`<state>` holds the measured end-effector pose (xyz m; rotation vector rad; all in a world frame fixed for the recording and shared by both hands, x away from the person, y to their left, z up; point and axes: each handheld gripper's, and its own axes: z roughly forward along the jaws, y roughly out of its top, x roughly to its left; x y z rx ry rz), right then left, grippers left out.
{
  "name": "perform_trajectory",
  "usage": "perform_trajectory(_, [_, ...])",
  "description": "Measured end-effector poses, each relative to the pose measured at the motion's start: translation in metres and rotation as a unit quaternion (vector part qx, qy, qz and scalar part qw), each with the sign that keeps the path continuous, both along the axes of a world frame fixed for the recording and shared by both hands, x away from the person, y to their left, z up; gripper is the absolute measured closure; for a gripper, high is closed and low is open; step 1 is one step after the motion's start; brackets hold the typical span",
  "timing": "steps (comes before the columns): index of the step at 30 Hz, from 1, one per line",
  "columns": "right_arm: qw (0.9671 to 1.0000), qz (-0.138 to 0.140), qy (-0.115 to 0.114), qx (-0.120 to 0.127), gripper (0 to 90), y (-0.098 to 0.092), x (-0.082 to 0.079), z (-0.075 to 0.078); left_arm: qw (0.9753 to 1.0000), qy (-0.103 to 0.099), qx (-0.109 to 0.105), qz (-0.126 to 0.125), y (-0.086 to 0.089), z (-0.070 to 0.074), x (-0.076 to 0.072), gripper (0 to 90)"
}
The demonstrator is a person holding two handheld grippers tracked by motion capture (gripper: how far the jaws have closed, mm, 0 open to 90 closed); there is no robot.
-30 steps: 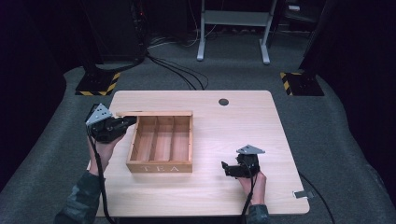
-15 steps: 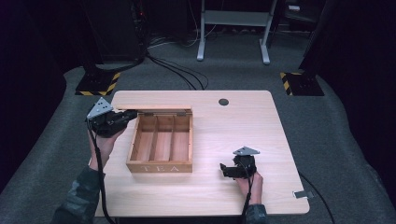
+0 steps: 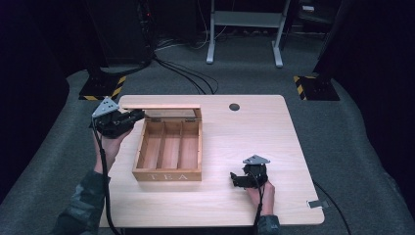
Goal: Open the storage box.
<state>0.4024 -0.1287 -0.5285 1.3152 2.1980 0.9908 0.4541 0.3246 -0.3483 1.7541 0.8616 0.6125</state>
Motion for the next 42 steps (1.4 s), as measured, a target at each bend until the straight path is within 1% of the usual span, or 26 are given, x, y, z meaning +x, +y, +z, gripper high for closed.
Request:
perform_trajectory(2, [1.0000,0.004,-0.005,-0.006,12.6,-0.0002,0.0006,-0.0002,1.0000,-0.001,-0.002,0.002,-0.0004,0.0007,0.0016,80.4])
perform_trajectory(3, [1.0000,0.003,-0.005,-0.006,12.6,0.0000,0.0004,-0.0003,1.0000,0.001,0.001,0.001,-0.0001,0.0016,0.0022,80.4])
perform_trajectory(13, [1.0000,0.001,-0.002,-0.003,12.8,0.0001,0.0001,-0.0001,1.0000,0.000,-0.004,0.004,-0.0013,0.0031,0.0052,80.5])
perform_trajectory(18, [1.0000,0.000,-0.003,-0.003,13.0,0.0002,0.0001,-0.0002,1.0000,0.000,0.001,0.002,-0.0014,0.0040,0.0056,80.6])
perform_trajectory(27, [1.0000,0.000,-0.003,-0.003,13.1,0.0003,0.0000,-0.0002,1.0000,0.000,-0.001,0.002,-0.0018,0.0045,0.0065,80.6])
perform_trajectory(36, [1.0000,-0.002,-0.002,-0.002,13.2,0.0003,-0.0002,-0.0001,1.0000,0.002,0.003,0.003,-0.0018,0.0057,0.0073,80.6])
perform_trajectory(42, [1.0000,-0.002,-0.002,-0.002,13.2,0.0004,-0.0002,-0.0001,1.0000,0.000,0.001,0.005,-0.0022,0.0056,0.0077,80.7])
